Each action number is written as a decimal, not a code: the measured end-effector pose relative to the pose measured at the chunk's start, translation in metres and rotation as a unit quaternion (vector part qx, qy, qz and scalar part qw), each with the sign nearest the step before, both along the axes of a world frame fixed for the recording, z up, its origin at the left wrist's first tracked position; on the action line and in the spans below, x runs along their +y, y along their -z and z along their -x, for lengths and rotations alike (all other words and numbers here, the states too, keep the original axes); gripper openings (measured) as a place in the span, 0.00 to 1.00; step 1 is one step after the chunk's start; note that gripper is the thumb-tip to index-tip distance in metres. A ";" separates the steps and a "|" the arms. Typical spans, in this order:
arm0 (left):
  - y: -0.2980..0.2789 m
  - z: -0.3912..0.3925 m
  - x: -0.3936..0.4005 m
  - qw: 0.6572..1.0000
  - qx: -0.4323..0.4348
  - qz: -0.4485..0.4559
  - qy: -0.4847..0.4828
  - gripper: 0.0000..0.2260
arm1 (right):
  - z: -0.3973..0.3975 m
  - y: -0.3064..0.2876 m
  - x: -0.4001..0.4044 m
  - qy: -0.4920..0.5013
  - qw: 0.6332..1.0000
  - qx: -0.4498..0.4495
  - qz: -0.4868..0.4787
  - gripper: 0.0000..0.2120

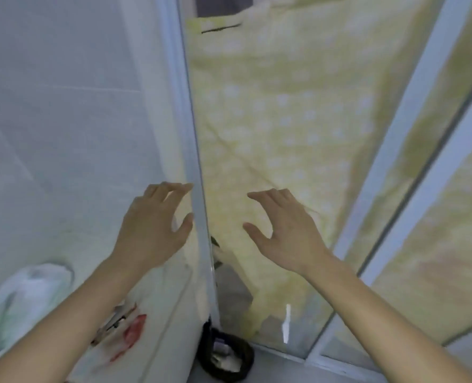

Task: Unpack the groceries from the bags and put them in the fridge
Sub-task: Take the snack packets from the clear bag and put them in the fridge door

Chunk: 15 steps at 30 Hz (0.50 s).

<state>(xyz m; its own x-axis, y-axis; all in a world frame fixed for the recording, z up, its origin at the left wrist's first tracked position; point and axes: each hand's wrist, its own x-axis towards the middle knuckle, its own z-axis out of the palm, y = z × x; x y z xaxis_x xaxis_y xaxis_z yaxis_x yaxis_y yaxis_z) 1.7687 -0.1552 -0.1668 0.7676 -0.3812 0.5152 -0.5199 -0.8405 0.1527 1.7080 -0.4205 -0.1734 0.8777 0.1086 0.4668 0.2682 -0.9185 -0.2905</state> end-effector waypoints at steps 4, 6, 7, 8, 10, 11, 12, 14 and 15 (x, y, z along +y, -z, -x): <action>0.042 -0.005 0.108 0.995 0.037 0.021 -0.090 0.25 | -0.046 0.037 0.097 -0.098 0.995 0.035 -0.007 0.29; 0.064 -0.008 0.148 0.990 0.059 0.029 -0.128 0.25 | -0.068 0.059 0.141 -0.142 0.988 0.053 -0.015 0.28; 0.076 -0.009 0.166 0.986 0.072 0.034 -0.145 0.24 | -0.078 0.072 0.162 -0.164 0.984 0.062 -0.017 0.28; 0.089 -0.009 0.182 0.982 0.086 0.041 -0.161 0.24 | -0.087 0.084 0.182 -0.184 0.980 0.074 -0.020 0.27; 0.115 -0.011 0.210 0.974 0.116 0.055 -0.188 0.22 | -0.106 0.111 0.217 -0.225 0.969 0.102 -0.018 0.26; 0.129 -0.011 0.220 0.968 0.131 0.060 -0.204 0.21 | -0.116 0.125 0.232 -0.245 0.962 0.118 -0.013 0.26; 0.143 -0.011 0.228 0.962 0.145 0.065 -0.221 0.20 | -0.126 0.139 0.246 -0.265 0.955 0.134 -0.009 0.25; 0.174 -0.010 0.239 0.949 0.175 0.073 -0.252 0.18 | -0.146 0.172 0.271 -0.298 0.940 0.168 -0.005 0.23; 0.191 -0.009 0.243 0.943 0.192 0.080 -0.261 0.17 | -0.155 0.190 0.281 -0.313 0.932 0.185 -0.001 0.21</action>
<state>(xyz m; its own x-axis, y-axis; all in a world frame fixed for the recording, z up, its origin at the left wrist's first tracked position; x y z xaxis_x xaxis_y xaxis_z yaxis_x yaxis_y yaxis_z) 1.7782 0.0876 -0.3578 0.9706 0.1595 0.1800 0.0781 -0.9169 0.3913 1.8628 -0.1391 -0.3637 0.7438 0.6522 0.1459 0.6323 -0.6160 -0.4698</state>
